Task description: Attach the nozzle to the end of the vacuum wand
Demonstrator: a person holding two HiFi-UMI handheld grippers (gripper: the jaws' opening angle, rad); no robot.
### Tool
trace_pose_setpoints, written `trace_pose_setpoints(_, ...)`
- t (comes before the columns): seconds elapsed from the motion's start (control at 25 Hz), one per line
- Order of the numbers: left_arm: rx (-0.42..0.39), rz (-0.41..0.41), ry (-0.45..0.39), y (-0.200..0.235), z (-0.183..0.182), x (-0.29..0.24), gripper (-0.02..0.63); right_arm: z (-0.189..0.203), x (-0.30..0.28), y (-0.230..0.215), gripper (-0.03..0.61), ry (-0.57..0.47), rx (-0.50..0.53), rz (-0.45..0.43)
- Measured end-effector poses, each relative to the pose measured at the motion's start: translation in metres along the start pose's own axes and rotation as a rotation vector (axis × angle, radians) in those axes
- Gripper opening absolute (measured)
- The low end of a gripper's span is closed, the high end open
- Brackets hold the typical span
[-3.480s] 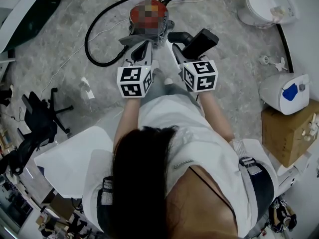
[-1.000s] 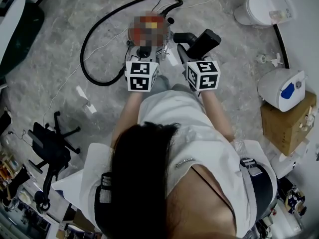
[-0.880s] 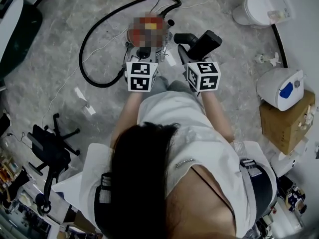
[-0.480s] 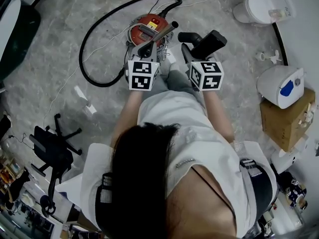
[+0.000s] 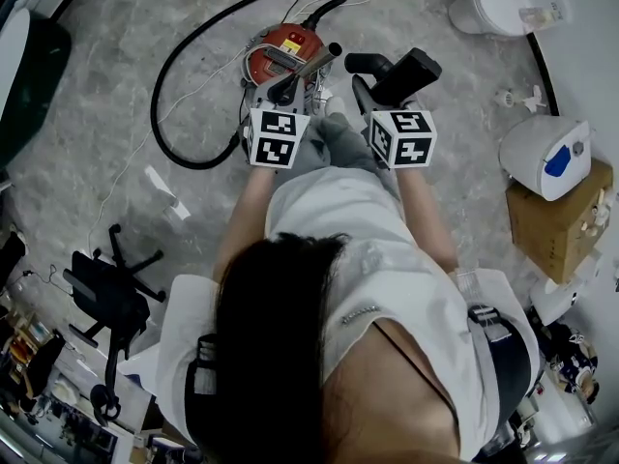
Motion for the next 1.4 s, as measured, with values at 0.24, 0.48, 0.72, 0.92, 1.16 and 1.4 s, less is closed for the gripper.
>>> trace_pose_setpoints(0.24,-0.035,0.035,-0.007,-0.001,-0.006,-0.017,0.006,-0.01,-0.007,-0.007,0.172,0.003,0.019,-0.021)
trace_pose_setpoints(0.48,-0.065,0.079,0.003,-0.004,-0.01,-0.033,0.113,-0.017,-0.015,-0.015,0.172,0.013,0.031,-0.042)
trace_pose_setpoints(0.72,-0.095,0.035,0.018,-0.002,-0.01,-0.046,0.201,-0.023,-0.018,-0.022,0.172,0.022,0.046,-0.072)
trace_pose_setpoints(0.92,-0.161,0.052,0.068,-0.009,-0.006,-0.065,0.247,-0.025,-0.02,-0.032,0.172,0.026,0.047,-0.067)
trace_pose_setpoints(1.16,-0.157,0.046,0.063,-0.008,-0.006,-0.077,0.249,-0.027,-0.022,-0.038,0.172,0.031,0.058,-0.078)
trace_pose_setpoints(1.4,-0.137,0.067,0.074,-0.01,-0.006,-0.086,0.249,-0.03,-0.03,-0.036,0.172,0.046,0.086,-0.108)
Point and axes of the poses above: the fingertips, and each gripper's own axes: x backward along the fingers, y to its left, z out of its underside, the point moved 5 cm from there along x, backward along the fingers, and after that the axes turned 12 degrees about y, right-handed, at the moved point
